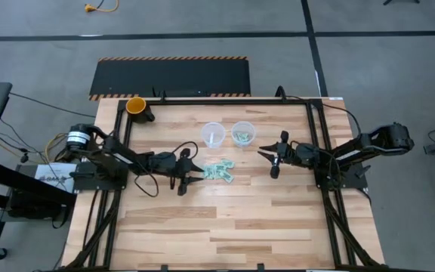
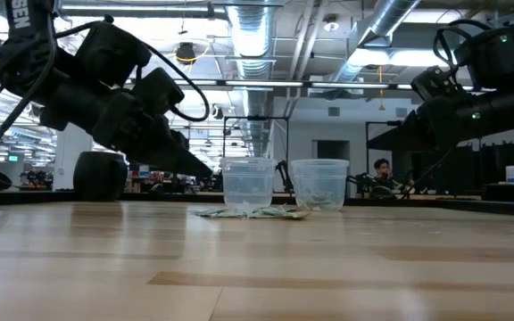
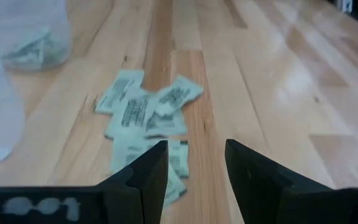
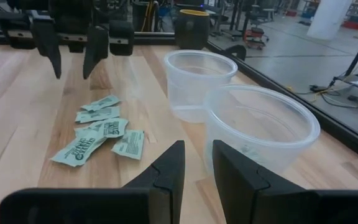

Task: Pick and place items into bin
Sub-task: Put the green stevia packet into the left transparent bin

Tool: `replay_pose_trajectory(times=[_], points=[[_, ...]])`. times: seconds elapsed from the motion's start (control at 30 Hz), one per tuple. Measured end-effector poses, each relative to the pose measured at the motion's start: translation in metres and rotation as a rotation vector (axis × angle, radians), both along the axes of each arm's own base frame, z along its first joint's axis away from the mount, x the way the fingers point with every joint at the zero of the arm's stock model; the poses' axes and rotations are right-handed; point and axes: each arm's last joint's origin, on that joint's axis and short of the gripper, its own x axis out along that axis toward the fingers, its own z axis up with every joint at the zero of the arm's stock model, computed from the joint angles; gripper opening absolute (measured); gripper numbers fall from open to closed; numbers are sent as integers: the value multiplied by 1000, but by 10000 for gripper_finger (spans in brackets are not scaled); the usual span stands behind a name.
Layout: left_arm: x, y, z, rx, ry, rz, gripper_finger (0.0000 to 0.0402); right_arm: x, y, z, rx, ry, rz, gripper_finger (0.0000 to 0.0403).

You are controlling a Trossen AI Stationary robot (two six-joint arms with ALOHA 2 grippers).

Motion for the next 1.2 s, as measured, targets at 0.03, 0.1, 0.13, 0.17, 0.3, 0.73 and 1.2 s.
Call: replay_pose_trajectory(times=[0.03, 0.1, 0.13, 0.17, 0.3, 0.73, 1.2], points=[[0, 0, -1, -1, 4, 0, 151, 0, 0, 0, 2, 0, 0, 76], [0, 1, -3, 5, 20, 18, 151, 0, 0, 0, 5, -1, 0, 76], [-1, 1, -3, 11, 28, 31, 151, 0, 0, 0, 7, -1, 0, 75], [-1, 2, -4, 19, 38, 48, 151, 0, 0, 0, 7, -1, 0, 76], [-2, 4, -6, 47, 63, 109, 151, 0, 0, 0, 5, 0, 0, 76], [10, 12, -5, 10, 173, 151, 151, 0, 0, 0, 3, 1, 5, 75], [19, 14, -24, -2, 288, 220, 151, 0, 1, 0, 4, 1, 22, 75]])
